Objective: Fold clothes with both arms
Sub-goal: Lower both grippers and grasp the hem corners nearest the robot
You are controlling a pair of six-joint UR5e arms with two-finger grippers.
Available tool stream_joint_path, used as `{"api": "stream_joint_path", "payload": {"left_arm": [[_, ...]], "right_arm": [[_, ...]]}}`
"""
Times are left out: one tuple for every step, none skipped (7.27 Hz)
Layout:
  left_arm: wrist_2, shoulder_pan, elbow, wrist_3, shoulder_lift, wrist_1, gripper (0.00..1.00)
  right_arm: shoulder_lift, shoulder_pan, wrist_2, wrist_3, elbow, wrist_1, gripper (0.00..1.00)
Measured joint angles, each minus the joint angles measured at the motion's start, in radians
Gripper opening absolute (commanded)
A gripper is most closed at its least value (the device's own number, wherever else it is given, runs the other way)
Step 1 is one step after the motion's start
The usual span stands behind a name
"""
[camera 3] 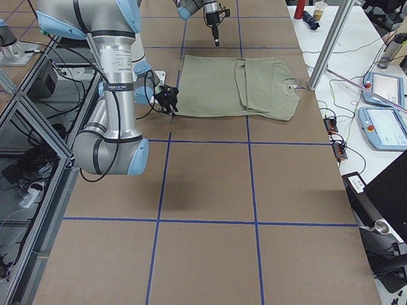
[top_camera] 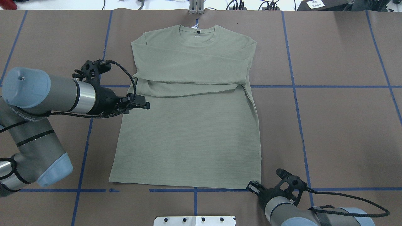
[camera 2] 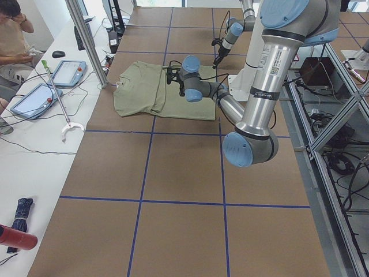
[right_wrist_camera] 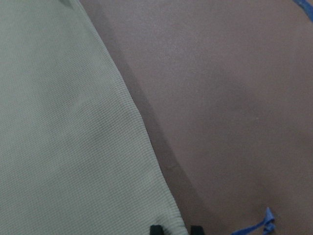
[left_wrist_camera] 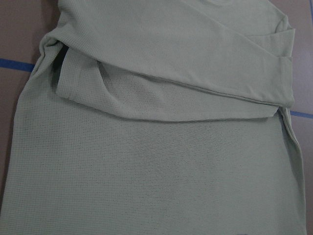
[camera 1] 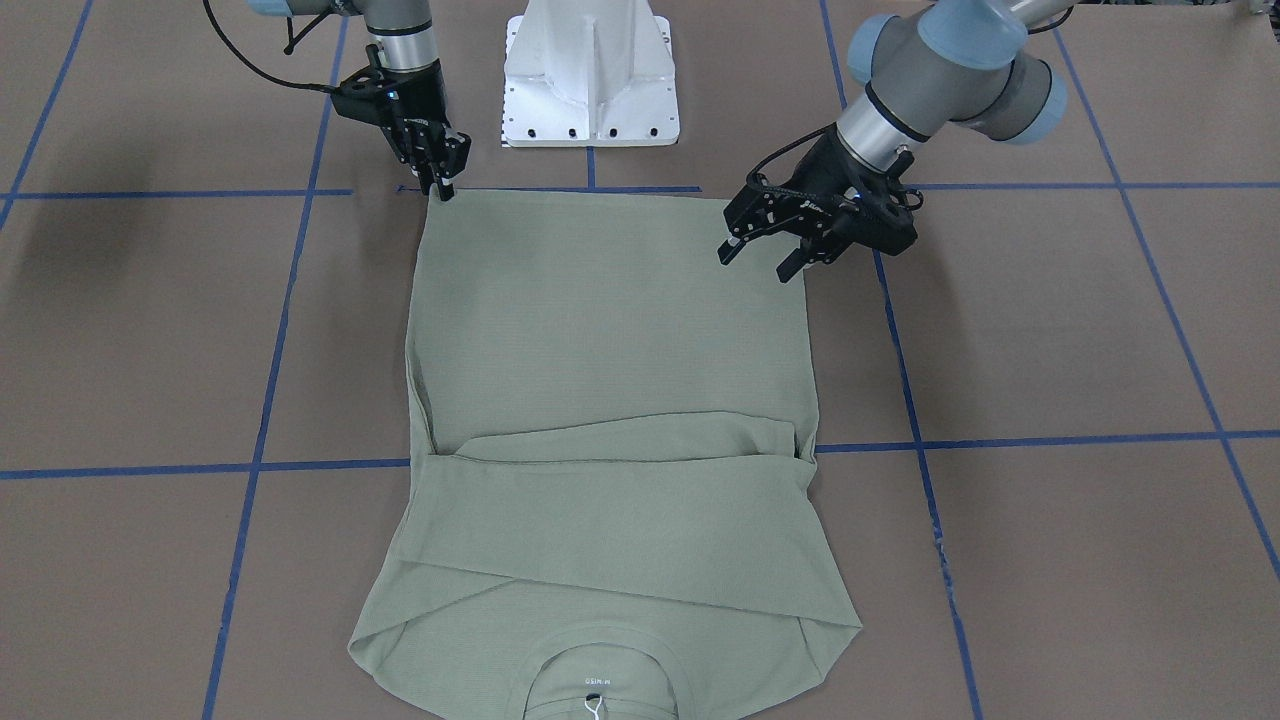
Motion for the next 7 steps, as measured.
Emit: {"api": "stream_joint_path", "payload": {"left_arm": [[-0.001, 0.0, -0.001, -0.001, 0.0, 0.0, 0.89], [0.0, -0.001, -0.003, -0.003, 0.0, 0.0, 0.93], [0.007, -0.001, -0.016, -0.019, 0.023, 0.002, 1.0], [0.028, 0.007, -0.047, -0.042, 0.082, 0.005, 1.0], [0.058, 0.03, -0.082, -0.059, 0.157, 0.006, 0.97], [0.078, 0.061, -0.114, -0.073, 0.221, 0.007, 0.92], [0.09, 0.102, -0.14, -0.106, 0.264, 0.019, 0.86]], "right_arm": [[0.0, -0.001, 0.002, 0.0, 0.004, -0.002, 0.0], [0.0, -0.001, 0.004, -0.001, 0.011, -0.004, 0.0], [0.0, 0.0, 0.004, -0.002, 0.029, -0.009, 0.0], [0.0, 0.001, 0.004, -0.003, 0.047, -0.016, 0.0], [0.001, 0.001, 0.004, -0.006, 0.056, -0.023, 0.0], [0.003, -0.001, 0.005, -0.008, 0.06, -0.035, 0.0], [0.007, -0.003, 0.006, -0.009, 0.062, -0.054, 0.0]]}}
